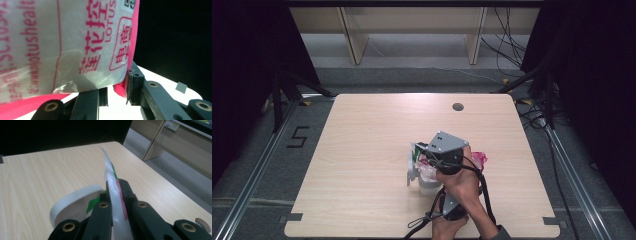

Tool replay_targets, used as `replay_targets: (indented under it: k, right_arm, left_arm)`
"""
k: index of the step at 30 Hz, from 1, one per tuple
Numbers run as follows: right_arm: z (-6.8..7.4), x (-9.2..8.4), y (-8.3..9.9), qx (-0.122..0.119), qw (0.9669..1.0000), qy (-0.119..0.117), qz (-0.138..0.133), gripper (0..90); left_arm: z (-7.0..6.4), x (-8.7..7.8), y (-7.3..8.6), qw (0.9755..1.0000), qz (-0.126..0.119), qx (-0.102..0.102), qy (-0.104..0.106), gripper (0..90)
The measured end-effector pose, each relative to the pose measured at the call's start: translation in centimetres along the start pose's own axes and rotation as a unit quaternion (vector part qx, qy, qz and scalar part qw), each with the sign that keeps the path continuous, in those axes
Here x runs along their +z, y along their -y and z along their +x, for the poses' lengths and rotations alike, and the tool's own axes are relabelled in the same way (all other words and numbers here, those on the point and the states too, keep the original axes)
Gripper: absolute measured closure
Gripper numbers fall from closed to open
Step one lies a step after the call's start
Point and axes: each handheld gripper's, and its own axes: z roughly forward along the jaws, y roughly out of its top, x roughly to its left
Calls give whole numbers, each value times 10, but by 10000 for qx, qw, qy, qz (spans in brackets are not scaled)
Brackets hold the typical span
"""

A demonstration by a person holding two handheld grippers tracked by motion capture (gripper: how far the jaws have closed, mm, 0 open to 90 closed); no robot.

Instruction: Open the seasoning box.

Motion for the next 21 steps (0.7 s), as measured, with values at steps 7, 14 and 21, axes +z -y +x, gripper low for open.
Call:
replay_targets:
  k: [7,14,21]
  right_arm:
    - [-1,2,1,-72,10000,-1,39,891]
    - [-3,5,2,-81,10000,9,55,890]
    - [-1,4,1,-103,9999,6,54,891]
  left_arm:
    - [0,1,1,10000,12,-20,-15,743]
    - [1,2,2,10000,22,-41,31,743]
    - [2,1,2,10000,89,32,-6,743]
